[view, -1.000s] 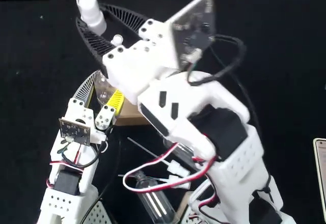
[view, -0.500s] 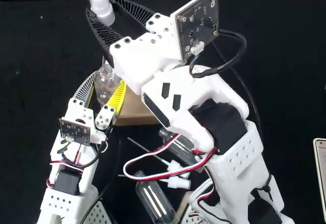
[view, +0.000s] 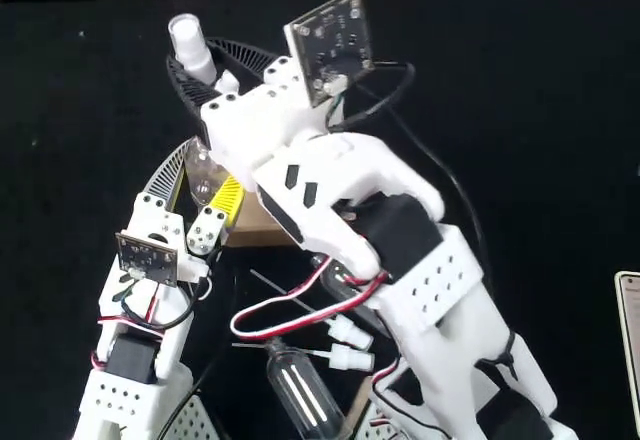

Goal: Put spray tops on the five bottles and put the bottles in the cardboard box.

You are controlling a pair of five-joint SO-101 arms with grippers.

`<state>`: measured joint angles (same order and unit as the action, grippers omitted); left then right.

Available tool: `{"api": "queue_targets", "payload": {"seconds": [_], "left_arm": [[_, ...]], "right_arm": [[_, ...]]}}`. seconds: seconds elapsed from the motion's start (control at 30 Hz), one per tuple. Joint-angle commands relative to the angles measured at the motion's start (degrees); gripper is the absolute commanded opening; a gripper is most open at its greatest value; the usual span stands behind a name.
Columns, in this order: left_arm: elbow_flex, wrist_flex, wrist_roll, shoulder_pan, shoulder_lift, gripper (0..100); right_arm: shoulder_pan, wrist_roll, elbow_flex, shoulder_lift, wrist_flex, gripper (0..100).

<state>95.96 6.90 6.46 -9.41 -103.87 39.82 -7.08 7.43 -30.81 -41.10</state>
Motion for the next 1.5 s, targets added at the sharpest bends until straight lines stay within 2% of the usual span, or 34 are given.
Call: {"api": "queue_targets", "payload": {"seconds": [0.0, 0.37, 0.6, 0.77, 0.9, 1.0, 1.27, 1.47], "left_arm": [[1.36, 0.09, 0.35, 0.13, -0.79, 4], [1.36, 0.09, 0.26, 0.13, -0.79, 4], [1.36, 0.09, 0.35, 0.13, -0.79, 4], [1.36, 0.09, 0.26, 0.13, -0.79, 4], [1.36, 0.09, 0.18, -0.13, -0.79, 4], [1.36, 0.09, 0.18, -0.04, -0.79, 4], [1.36, 0.09, 0.35, 0.13, -0.79, 4], [1.36, -0.18, 0.35, 0.13, -0.79, 4]], "right_arm": [[-1.23, -0.44, 1.19, -2.59, 1.67, 1.0], [1.32, -0.26, 15.87, -15.87, 3.52, 1.1], [1.67, 2.02, 23.34, -17.27, 11.78, 1.1], [1.67, 4.22, 24.48, -17.1, 13.1, 1.6], [1.76, 4.13, 24.57, -17.27, 12.92, 12.5], [1.76, 4.13, 23.25, -17.36, 10.11, 18.3], [1.23, 4.13, 12.35, -17.54, -5.98, 18.3], [-10.9, 4.13, 10.15, -21.93, -16.88, 18.3]]}}
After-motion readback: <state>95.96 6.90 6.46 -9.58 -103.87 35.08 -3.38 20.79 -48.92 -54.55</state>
